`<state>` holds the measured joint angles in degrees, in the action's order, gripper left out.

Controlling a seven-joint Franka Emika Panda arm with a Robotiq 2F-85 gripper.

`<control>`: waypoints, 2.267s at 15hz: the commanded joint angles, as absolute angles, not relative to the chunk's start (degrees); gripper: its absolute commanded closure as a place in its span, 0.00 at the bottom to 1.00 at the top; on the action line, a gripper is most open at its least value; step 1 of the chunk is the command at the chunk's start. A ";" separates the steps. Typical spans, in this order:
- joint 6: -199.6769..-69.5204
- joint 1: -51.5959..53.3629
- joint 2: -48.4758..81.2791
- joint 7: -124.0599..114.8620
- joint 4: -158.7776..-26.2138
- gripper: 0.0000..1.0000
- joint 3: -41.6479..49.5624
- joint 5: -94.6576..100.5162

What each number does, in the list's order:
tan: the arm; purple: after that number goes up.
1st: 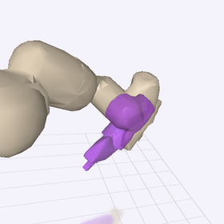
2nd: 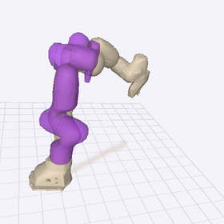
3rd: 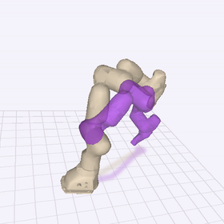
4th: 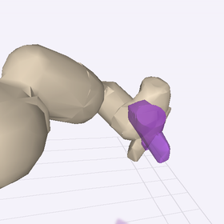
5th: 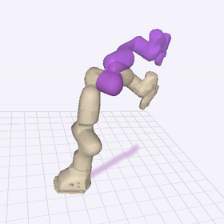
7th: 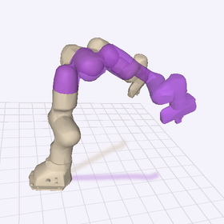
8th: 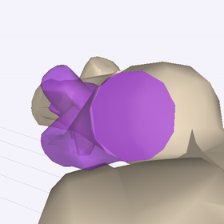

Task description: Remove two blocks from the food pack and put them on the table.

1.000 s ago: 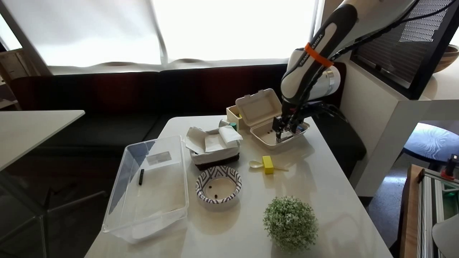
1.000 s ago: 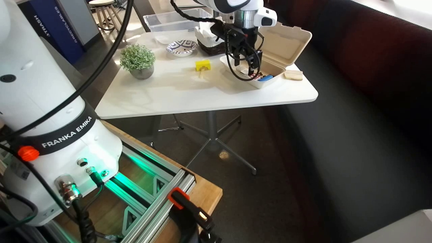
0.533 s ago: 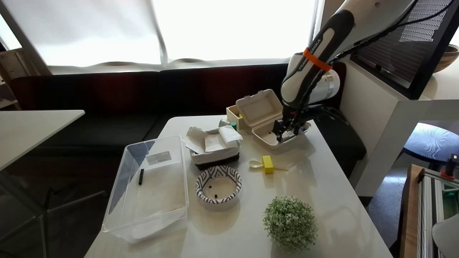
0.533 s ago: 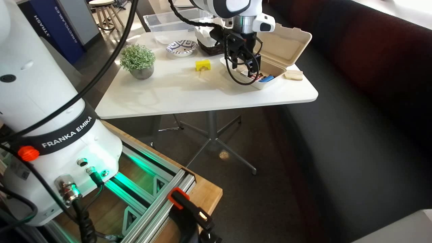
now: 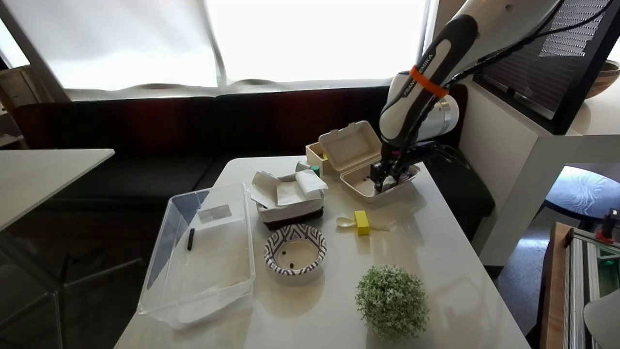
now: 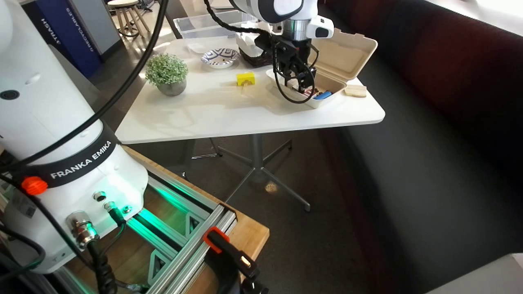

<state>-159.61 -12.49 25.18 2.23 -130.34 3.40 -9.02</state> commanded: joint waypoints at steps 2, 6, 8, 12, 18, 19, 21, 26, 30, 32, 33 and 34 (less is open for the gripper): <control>-161.21 -12.02 23.05 2.51 -131.82 0.59 3.75 -8.36; -157.12 -10.95 16.22 2.29 -135.77 0.59 5.37 -5.91; -157.12 -10.57 11.86 2.42 -138.51 0.59 6.13 -4.62; -146.83 -11.16 1.61 8.09 -143.16 0.59 6.18 -2.09; -129.53 -8.51 -10.98 22.61 -147.84 0.59 6.12 -2.44; -128.30 -7.16 -12.13 24.19 -148.37 0.59 5.66 -3.14; -129.31 -7.30 -9.68 21.75 -146.16 0.34 6.74 -2.48; -129.09 -6.17 -11.15 22.64 -147.47 0.34 6.52 -2.47; -129.09 -6.16 -11.15 22.70 -147.47 0.34 6.53 -2.46; -129.15 -5.48 -10.89 22.93 -147.40 0.59 6.17 -3.08; -129.25 -4.54 -10.53 23.15 -147.42 0.59 5.51 -3.22; -129.37 -3.75 -10.32 23.41 -147.48 0.59 5.07 -3.26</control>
